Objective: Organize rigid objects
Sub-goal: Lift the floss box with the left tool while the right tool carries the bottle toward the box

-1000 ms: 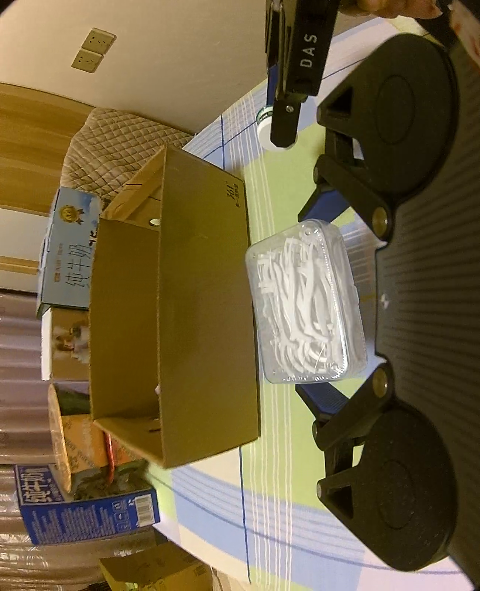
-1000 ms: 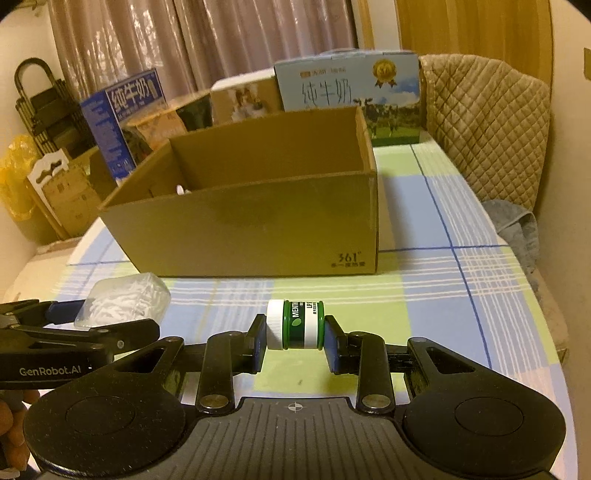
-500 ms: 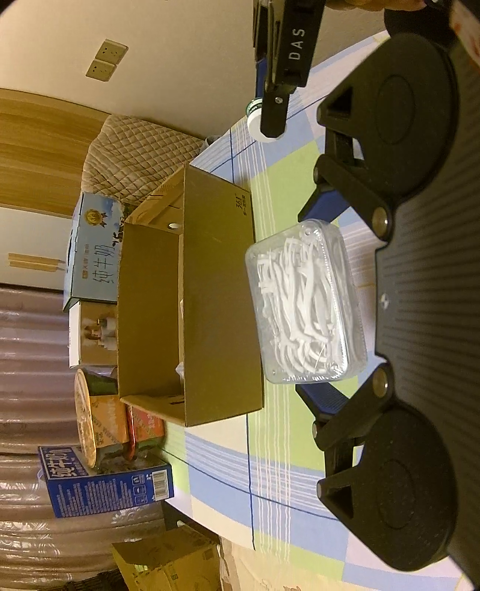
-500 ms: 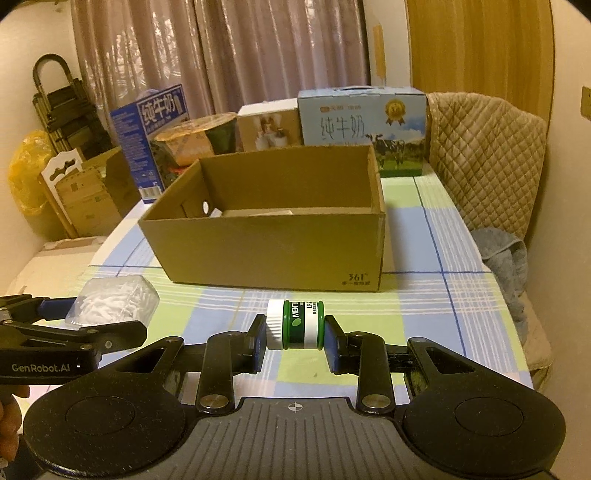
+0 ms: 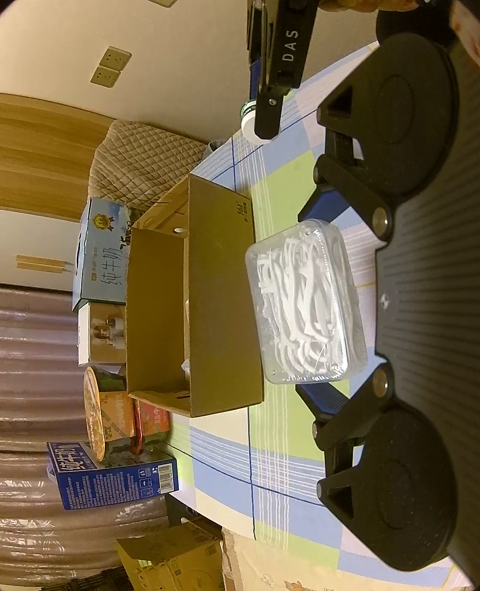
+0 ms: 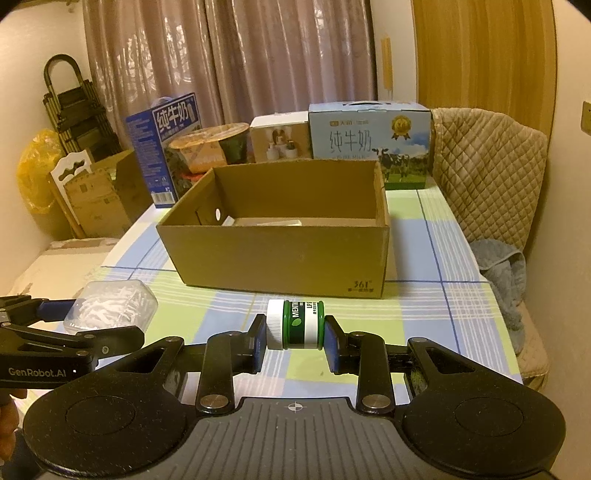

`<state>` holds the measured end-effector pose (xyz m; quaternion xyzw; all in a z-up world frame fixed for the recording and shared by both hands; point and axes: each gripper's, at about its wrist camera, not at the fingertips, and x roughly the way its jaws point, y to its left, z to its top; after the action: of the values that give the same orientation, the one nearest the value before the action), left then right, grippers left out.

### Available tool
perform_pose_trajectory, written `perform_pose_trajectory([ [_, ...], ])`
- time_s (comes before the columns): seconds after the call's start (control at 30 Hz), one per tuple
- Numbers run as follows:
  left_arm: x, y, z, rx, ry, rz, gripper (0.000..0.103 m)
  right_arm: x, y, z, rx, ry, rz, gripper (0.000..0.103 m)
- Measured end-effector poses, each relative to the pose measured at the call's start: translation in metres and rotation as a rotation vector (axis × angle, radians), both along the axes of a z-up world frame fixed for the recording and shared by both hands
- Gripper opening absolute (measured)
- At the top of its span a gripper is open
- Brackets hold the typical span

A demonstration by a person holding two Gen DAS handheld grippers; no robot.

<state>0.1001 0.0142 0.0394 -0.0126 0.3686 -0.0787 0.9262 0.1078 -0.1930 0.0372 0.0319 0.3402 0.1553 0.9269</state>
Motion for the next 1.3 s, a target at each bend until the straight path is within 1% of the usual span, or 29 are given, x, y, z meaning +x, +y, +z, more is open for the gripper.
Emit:
perform_pose_trajectory([
  [0.47, 0.0, -0.001, 0.003, -0.006, -0.004, -0.01, 0.086, -0.001, -0.001, 0.002, -0.001, -0.001, 0.003, 0.028],
  [0.9, 0.003, 0.001, 0.003, -0.015, -0.006, -0.018, 0.086, 0.004, -0.003, -0.005, -0.006, 0.014, -0.003, 0.028],
  [1.3, 0.027, 0.002, 0.003, -0.006, -0.007, -0.034, 0.086, 0.024, -0.009, -0.012, -0.022, 0.022, -0.007, 0.028],
])
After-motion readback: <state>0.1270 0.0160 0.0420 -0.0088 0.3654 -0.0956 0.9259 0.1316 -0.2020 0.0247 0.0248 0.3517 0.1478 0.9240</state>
